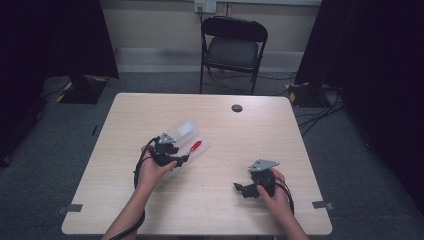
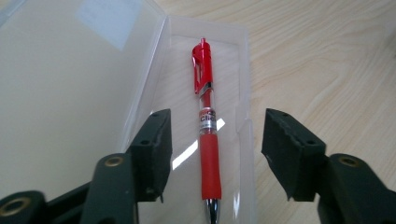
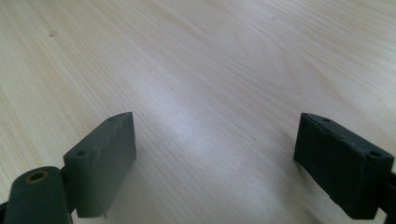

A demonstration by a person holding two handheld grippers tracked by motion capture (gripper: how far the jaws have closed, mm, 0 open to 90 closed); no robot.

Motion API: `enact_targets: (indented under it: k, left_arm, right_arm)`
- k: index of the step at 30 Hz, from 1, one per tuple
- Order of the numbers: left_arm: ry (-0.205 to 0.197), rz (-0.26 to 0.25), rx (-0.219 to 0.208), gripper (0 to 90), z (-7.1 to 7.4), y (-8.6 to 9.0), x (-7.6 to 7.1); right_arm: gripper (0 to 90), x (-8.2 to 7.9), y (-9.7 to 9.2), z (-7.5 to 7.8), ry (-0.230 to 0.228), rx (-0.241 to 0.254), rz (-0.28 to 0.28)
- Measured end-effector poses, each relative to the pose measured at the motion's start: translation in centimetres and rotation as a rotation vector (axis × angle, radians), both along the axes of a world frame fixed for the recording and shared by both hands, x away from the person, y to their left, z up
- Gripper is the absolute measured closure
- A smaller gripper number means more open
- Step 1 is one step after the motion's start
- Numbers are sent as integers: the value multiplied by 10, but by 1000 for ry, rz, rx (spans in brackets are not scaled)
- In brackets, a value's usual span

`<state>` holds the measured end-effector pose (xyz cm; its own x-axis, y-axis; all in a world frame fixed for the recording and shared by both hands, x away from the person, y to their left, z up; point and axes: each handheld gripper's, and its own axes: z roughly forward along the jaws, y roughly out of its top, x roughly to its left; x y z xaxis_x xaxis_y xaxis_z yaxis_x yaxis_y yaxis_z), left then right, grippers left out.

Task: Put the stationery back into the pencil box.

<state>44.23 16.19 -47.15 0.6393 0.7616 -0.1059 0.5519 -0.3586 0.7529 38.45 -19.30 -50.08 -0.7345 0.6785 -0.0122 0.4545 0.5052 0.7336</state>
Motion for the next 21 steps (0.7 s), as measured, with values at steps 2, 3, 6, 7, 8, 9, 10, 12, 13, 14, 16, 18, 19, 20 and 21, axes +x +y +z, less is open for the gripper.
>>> enact_targets:
  k: [2, 3, 6, 7, 8, 9, 10, 12, 13, 14, 16, 18, 19, 20, 21]
  left_arm:
    - [1, -5, 14, 387, 1, 2, -1]
    - [2, -2, -3, 374, 1, 1, -1]
    - [-4, -16, -6, 344, 2, 3, -4]
    - [-9, -24, 21, 333, 4, 4, -4]
    - [-15, -24, 7, 322, 4, 3, -6]
    - [-17, -28, 11, 311, 6, 4, -7]
    - [-21, -27, 7, 304, 6, 4, -7]
    - [-22, -38, 10, 287, 8, 4, -9]
    - [-20, -35, -9, 287, 8, 3, -11]
    - [-26, -52, 0, 286, 9, 3, -11]
    - [-22, -64, 13, 278, 10, 3, -13]
    - [-22, -82, 16, 273, 11, 3, -14]
    - [-9, -65, -9, 269, 11, 2, -16]
    - [-11, -71, -13, 266, 11, 2, -16]
    - [-19, -87, 4, 262, 12, 2, -16]
  right_arm:
    - [118, 0, 0, 0, 0, 0, 0]
    - [118, 0, 0, 0, 0, 0, 0]
    - [118, 0, 0, 0, 0, 0, 1]
    - [118, 0, 0, 0, 0, 0, 0]
    - [118, 0, 0, 0, 0, 0, 0]
    - [118, 0, 0, 0, 0, 0, 1]
    - [118, 0, 0, 0, 0, 0, 0]
    - [118, 0, 0, 0, 0, 0, 1]
    - [118, 0, 0, 0, 0, 0, 1]
    - [118, 0, 0, 0, 0, 0, 0]
    - [118, 0, 0, 0, 0, 0, 1]
    - [118, 0, 0, 0, 0, 0, 1]
    - [118, 0, 0, 0, 0, 0, 0]
    - [118, 0, 0, 0, 0, 0, 0]
    - [118, 0, 0, 0, 0, 0, 1]
